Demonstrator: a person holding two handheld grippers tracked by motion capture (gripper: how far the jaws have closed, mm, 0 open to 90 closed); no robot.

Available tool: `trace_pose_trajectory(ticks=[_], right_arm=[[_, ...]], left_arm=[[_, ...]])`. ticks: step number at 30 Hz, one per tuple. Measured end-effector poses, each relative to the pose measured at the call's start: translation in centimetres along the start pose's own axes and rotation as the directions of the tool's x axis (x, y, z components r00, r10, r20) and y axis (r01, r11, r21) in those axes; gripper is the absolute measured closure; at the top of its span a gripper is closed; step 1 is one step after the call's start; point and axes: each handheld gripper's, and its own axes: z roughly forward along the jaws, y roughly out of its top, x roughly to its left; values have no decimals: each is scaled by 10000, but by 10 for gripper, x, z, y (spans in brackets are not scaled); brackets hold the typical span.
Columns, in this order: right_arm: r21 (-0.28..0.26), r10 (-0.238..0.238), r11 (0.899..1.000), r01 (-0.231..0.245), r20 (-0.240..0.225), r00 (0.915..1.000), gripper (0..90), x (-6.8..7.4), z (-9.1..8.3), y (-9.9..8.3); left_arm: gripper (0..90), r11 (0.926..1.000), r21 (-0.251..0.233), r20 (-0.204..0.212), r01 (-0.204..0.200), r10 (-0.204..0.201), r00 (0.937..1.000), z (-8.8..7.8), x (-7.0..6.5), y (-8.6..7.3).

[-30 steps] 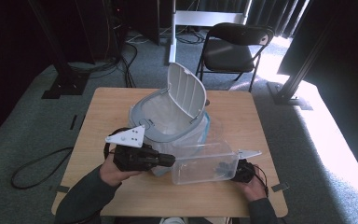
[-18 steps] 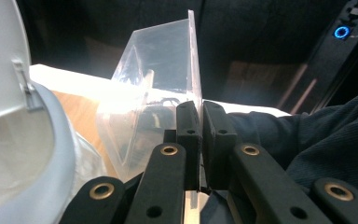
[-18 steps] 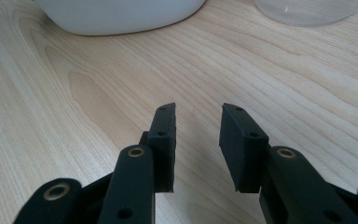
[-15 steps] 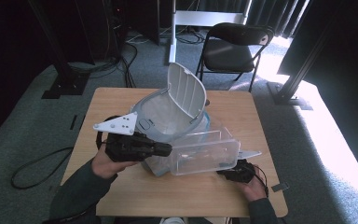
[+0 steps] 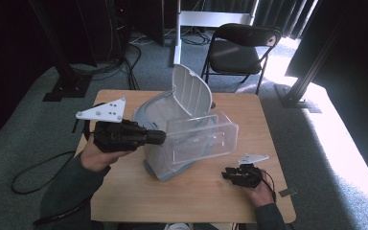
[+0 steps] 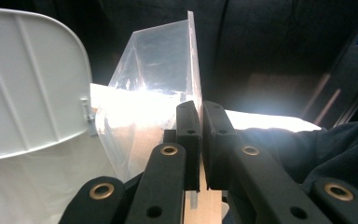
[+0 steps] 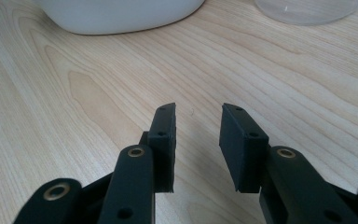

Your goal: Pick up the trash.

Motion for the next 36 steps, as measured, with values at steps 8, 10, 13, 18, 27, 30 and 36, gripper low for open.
trace_pose_trajectory(ticks=[8, 10, 13, 18, 27, 30, 36], right_arm=[[16, 26, 10000, -26, -8, 10000, 657, 0, 1, 0], [21, 52, 10000, -52, -18, 10000, 657, 0, 0, 0], [-1, 23, 10000, -23, -9, 10000, 657, 0, 1, 0], [14, 38, 10000, -38, -8, 10000, 657, 0, 1, 0], [49, 9, 10000, -9, 10, 10000, 657, 0, 1, 0], [36, 24, 10000, -24, -14, 10000, 657, 0, 1, 0], [40, 16, 10000, -16, -20, 10000, 657, 1, 1, 0]], left_arm=[[867, 10000, -7, -377, -38, 38, 9993, -17, 4, 2], [866, 10000, -19, -486, -10, 9, 9988, -21, 5, 2], [866, 10000, 1, -630, 15, -15, 9980, -26, 8, 2], [866, 10000, 37, -883, 28, -25, 9961, -34, 11, 2], [866, 9999, -29, -1406, 154, -156, 9899, -50, 19, -1], [866, 9998, -3, -1622, 198, -196, 9866, -56, 22, -1], [866, 9992, 168, -2087, 363, -320, 9775, -63, 30, -1]])
